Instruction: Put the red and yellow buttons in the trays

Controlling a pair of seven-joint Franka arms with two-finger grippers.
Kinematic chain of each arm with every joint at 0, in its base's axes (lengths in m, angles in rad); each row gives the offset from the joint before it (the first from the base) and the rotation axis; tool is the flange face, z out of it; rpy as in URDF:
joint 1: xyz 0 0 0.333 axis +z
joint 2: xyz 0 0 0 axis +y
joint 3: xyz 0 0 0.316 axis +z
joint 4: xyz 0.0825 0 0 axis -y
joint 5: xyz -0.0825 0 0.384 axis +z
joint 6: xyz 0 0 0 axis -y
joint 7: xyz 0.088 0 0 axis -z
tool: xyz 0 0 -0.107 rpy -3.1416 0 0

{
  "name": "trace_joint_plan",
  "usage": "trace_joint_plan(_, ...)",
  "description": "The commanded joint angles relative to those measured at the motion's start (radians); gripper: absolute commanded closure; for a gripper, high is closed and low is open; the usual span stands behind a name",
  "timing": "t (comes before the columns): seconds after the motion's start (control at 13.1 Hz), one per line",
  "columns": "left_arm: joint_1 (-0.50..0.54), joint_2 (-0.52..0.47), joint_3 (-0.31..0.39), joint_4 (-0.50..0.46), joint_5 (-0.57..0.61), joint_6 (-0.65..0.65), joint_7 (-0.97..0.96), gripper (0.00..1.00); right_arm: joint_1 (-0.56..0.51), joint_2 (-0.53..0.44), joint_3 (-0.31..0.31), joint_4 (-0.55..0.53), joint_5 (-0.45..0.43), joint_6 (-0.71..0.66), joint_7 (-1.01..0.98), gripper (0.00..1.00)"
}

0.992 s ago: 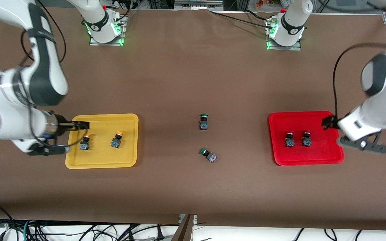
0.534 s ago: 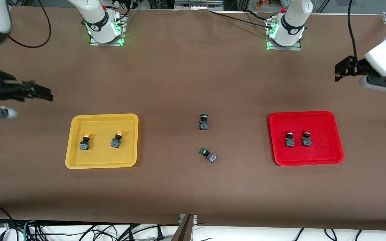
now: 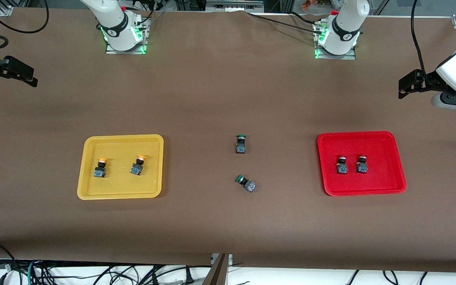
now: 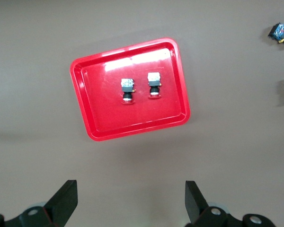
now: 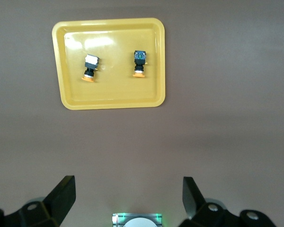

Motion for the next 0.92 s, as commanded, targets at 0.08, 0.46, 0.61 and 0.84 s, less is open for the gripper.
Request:
trace_joint_plan(0.08,-0.136,-0.097,0.178,-0.133,-0.039,0.115,-0.001,0.00,-0.013,0.004,0.018,-0.002,-0.011,-0.011,-0.013,0.00)
trace_joint_plan(0.46,-0.134,-0.094,0.175,-0.139,-0.031,0.104,0.026,0.00,-0.016,0.013,0.015,0.001,-0.011,-0.009,-0.015,0.00)
trace_joint_plan(0.61,-0.136,-0.082,0.170,-0.127,-0.031,0.101,0.030,0.00,-0.016,0.013,0.015,0.001,-0.012,-0.009,-0.015,0.00)
trace_joint_plan(0.84,-0.134,-0.081,0.170,-0.122,-0.031,0.095,0.031,0.00,-0.016,0.013,0.015,0.001,-0.014,-0.011,-0.012,0.00)
